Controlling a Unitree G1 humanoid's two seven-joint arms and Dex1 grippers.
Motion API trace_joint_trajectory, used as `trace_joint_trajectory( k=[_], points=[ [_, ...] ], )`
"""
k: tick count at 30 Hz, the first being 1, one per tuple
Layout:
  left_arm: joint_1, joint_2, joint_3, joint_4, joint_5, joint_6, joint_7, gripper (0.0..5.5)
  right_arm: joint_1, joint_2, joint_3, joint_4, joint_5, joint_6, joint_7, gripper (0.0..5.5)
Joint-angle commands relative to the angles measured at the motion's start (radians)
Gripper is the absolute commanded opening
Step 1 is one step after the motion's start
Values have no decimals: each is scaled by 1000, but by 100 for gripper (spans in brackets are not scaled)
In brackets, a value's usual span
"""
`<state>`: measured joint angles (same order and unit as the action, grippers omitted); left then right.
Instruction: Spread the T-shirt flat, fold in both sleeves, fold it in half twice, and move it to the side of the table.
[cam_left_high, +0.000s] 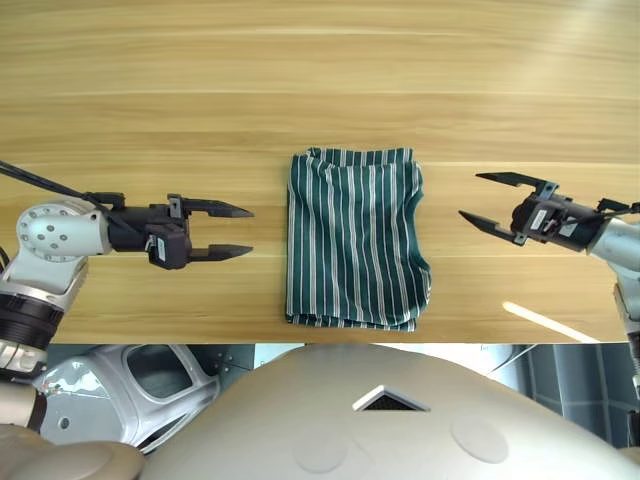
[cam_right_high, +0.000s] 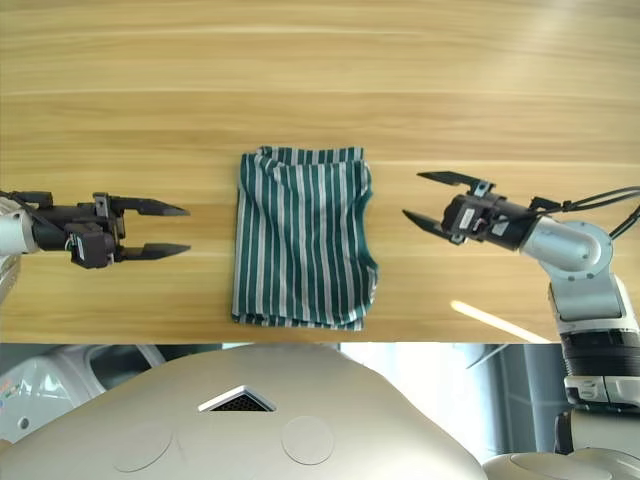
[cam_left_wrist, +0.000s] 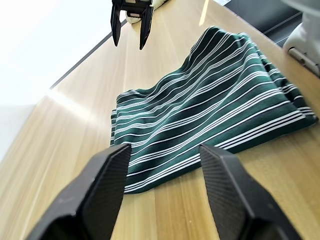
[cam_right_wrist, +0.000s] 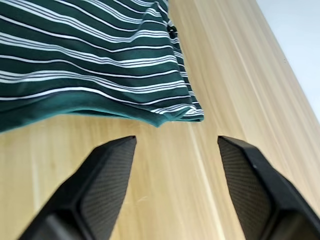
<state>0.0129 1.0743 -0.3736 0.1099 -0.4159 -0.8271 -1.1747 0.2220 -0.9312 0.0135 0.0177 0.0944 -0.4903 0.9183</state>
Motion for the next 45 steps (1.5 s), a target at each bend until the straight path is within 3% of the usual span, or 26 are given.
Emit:
trace_joint_trajectory(
  k=[1,10,15,32,41,45],
  points=[
    [36,23,1,-37,121,29,-43,322,97,-54,-6,-83,57,-27,89,373],
    [67,-104,-21,-30,394,27,44,454,188,-38,49,-110,-16,-97,125,521],
    [74,-159,-43,-6,469,-2,84,536,187,-7,112,-116,-130,-129,90,523],
    [95,-198,-156,2,555,-56,134,536,173,15,262,-198,-215,-134,50,523],
    [79,-195,-164,-5,552,-65,149,536,223,-59,143,-201,-214,-145,-13,523],
    [69,-194,-161,2,565,-62,157,536,236,-62,141,-192,-232,-150,-22,523]
  ],
)
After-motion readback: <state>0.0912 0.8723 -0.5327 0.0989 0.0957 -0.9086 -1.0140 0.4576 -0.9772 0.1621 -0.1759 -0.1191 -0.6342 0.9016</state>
